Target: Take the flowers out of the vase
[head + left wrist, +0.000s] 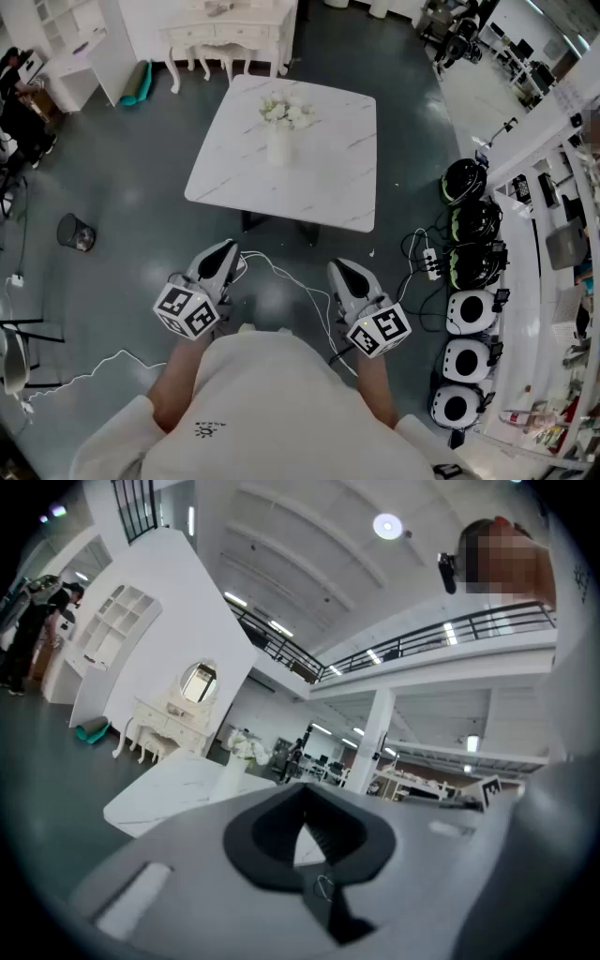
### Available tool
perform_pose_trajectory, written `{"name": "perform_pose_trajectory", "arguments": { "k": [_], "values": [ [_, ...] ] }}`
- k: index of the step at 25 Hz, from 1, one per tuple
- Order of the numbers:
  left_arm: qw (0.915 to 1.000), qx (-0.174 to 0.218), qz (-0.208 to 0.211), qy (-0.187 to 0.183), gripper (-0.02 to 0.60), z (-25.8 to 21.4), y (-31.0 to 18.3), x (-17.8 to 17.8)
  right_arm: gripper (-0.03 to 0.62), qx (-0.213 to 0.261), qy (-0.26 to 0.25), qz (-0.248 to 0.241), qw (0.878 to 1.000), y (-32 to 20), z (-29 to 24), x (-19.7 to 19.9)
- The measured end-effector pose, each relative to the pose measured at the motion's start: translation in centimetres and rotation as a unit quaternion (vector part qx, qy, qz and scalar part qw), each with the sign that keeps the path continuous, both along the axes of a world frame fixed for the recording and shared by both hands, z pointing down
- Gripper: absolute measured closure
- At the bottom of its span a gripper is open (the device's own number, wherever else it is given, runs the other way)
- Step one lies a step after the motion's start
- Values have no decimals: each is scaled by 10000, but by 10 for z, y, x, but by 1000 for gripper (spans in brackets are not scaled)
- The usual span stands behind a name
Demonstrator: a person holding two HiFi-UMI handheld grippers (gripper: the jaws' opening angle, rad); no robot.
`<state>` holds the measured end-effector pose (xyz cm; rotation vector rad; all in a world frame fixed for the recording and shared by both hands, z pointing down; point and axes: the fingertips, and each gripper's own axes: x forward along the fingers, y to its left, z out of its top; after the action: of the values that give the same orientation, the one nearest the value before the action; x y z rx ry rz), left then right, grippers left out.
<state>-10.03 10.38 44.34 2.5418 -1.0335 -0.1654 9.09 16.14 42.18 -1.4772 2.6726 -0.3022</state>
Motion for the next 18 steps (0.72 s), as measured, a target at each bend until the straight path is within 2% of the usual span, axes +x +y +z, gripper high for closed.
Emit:
{"name": "perform_pose_trajectory", "arguments": {
  "k": [9, 18],
  "values": [
    [9994, 125, 240, -213, 594, -3, -5, -14, 592, -41, 55, 88, 9999, -4, -2, -22],
    [9989, 223, 354, -189, 594, -6, -13, -27, 592, 32, -114, 204, 9997, -6, -10, -31]
  ]
}}
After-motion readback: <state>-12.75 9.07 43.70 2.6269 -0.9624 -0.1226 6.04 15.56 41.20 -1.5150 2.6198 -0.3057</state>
